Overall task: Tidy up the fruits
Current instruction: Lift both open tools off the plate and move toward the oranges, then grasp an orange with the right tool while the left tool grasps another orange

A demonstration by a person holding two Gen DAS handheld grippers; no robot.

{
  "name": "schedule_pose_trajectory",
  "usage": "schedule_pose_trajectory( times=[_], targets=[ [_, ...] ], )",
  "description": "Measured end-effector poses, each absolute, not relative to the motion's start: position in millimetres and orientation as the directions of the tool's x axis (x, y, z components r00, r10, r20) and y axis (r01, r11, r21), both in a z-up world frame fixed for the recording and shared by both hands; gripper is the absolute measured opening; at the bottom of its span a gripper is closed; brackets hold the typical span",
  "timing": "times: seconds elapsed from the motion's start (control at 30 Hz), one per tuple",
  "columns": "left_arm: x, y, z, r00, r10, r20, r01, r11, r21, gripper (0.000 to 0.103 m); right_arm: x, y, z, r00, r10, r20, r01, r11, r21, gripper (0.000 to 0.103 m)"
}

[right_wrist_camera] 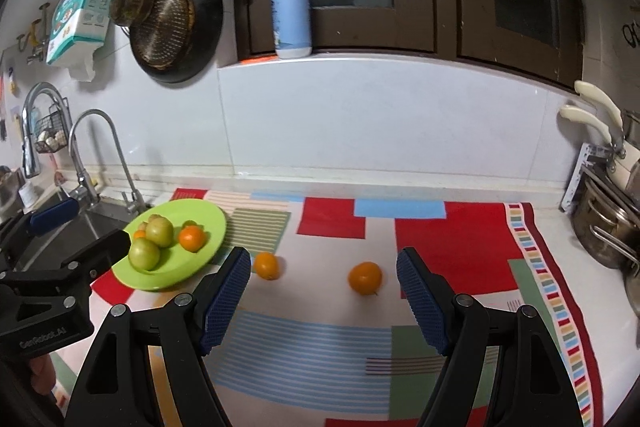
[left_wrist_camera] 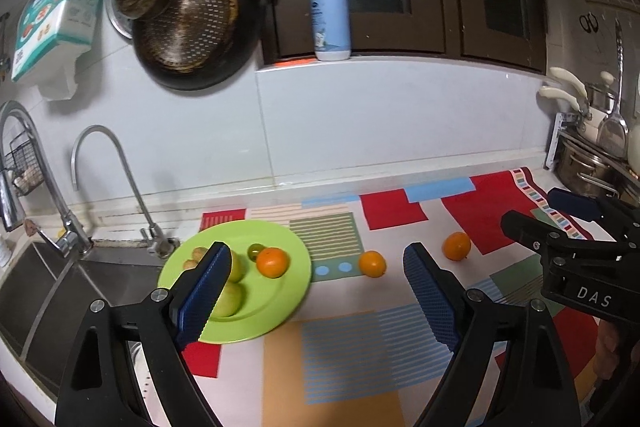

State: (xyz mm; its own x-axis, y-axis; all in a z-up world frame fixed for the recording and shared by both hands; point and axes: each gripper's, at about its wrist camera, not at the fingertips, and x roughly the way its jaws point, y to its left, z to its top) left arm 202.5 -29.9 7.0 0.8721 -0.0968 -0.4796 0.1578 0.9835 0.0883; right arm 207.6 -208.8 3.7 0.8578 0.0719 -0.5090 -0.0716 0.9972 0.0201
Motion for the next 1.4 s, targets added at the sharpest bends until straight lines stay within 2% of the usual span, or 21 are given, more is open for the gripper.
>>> schedule_pose_trajectory(
  times=[0.53, 0.63, 0.93, 1.13, 1.4],
  targets=[
    [260, -69, -43, 0.809, -0.140, -0.571, 0.232, 0.968, 0.092, 0.087, 255, -241, -40, 0.803, 0.058, -0.593, -0.070, 0.998, 0.004, 0.076],
    [274, -75, -56, 0.787, -0.150, -0.599, 0.258, 0.961, 0.097, 0.081, 267, -245, -53, 0.781, 0.064, -0.621, -0.070, 0.997, 0.015, 0.076],
    [316, -86, -87, 0.697, -0.207, -0.687, 0.320, 0.947, 0.040, 0.072, 300, -253, -84, 0.727, 0.084, -0.681, -0.065, 0.996, 0.054, 0.074],
    [338, -91, -105, 0.654, -0.214, -0.726, 0.322, 0.947, 0.012, 0.063, 319, -258, -100, 0.692, 0.104, -0.715, -0.056, 0.994, 0.090, 0.066],
    [356, -94, -122, 0.598, -0.216, -0.772, 0.323, 0.946, -0.016, 0.041, 334, -254, -116, 0.647, 0.122, -0.753, -0.059, 0.992, 0.110, 0.053]
  ],
)
